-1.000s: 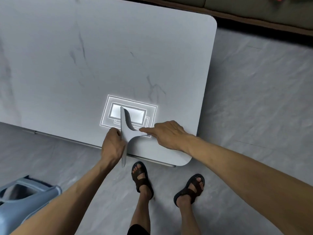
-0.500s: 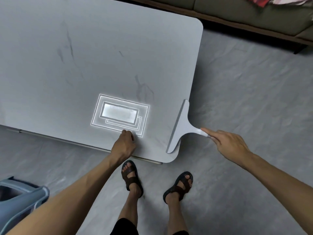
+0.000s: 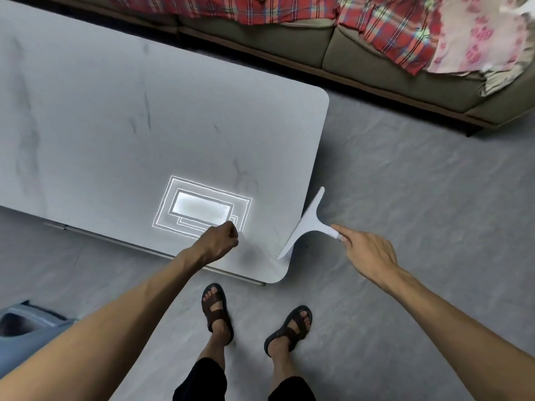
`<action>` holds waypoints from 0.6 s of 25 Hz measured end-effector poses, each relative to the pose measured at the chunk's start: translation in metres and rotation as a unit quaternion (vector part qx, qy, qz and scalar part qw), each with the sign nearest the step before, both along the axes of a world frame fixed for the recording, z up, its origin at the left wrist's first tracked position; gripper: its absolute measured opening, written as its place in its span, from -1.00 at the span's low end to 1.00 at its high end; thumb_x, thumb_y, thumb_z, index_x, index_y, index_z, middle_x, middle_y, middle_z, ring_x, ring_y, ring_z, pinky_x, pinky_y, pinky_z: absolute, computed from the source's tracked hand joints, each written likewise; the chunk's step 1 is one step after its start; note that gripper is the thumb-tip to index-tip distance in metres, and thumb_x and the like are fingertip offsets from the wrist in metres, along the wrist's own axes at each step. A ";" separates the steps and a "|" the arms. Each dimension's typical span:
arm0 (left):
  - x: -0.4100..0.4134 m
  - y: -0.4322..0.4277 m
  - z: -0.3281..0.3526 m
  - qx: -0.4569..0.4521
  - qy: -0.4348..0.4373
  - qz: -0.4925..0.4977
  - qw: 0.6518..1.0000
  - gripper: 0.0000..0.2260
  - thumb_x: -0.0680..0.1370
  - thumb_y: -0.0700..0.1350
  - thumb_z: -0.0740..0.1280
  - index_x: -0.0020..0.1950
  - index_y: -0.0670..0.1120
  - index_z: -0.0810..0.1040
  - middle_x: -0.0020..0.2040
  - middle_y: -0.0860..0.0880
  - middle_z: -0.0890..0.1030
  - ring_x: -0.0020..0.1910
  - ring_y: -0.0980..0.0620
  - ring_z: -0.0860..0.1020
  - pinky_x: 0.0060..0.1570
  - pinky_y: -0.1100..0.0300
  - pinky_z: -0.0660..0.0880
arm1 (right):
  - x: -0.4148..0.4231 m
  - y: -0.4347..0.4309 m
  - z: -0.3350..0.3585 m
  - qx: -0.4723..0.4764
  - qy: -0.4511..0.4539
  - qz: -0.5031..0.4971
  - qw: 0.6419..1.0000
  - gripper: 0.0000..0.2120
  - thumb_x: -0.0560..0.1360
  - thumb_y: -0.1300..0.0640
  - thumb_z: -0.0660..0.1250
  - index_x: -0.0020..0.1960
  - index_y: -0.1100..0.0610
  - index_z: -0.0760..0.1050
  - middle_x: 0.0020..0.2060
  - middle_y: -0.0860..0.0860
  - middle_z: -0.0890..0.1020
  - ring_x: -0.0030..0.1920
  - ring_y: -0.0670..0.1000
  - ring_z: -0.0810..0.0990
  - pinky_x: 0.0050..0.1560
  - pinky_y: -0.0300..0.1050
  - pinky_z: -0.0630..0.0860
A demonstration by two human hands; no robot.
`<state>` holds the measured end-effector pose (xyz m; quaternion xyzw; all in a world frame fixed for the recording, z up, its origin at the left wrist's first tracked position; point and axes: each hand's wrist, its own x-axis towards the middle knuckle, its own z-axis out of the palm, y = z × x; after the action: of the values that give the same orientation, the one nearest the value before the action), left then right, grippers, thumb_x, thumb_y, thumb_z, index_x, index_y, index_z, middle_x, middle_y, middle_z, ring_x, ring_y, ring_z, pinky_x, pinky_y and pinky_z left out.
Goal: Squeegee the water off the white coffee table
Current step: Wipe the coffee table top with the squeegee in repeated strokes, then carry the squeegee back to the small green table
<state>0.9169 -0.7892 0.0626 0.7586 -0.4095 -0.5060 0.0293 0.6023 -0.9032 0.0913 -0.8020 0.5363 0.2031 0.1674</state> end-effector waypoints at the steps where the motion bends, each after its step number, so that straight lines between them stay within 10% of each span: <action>1: 0.007 -0.001 0.020 -0.006 0.003 0.010 1.000 -0.88 0.51 -0.15 0.25 0.02 -0.13 0.49 0.02 -0.15 0.64 -0.01 -0.14 0.56 -0.09 0.09 0.44 | 0.018 0.001 0.016 0.038 -0.022 -0.039 0.998 -0.65 0.64 -0.04 0.07 0.40 -0.19 0.35 0.02 0.06 0.67 -0.04 0.16 0.62 -0.11 -0.03 0.48; 6: 0.050 0.004 0.126 -0.062 0.023 0.065 0.996 -0.94 0.50 -0.17 0.26 -0.07 -0.08 0.51 -0.08 -0.09 0.67 -0.17 0.00 0.62 -0.29 0.21 0.44 | 0.123 0.033 0.096 0.349 -0.270 -0.427 0.789 -0.77 0.61 0.21 0.11 0.19 0.22 0.46 -0.34 0.13 0.50 -0.45 0.02 0.40 -0.50 -0.23 0.35; 15: 0.062 0.073 0.271 -0.038 0.092 0.206 0.974 -0.84 0.53 -0.16 0.24 0.00 -0.22 0.51 -0.19 -0.21 0.67 -0.34 -0.14 0.61 -0.36 0.19 0.52 | 0.246 0.060 0.217 0.552 -0.346 -0.338 0.680 -0.87 0.61 0.27 0.14 -0.01 0.31 0.43 -0.16 0.15 0.59 -0.22 0.02 0.51 -0.17 -0.18 0.46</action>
<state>0.9794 -0.7164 0.3338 0.7750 -0.2594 -0.5407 0.1992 0.8480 -0.8433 0.3088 -0.3420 0.4652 0.0999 0.8103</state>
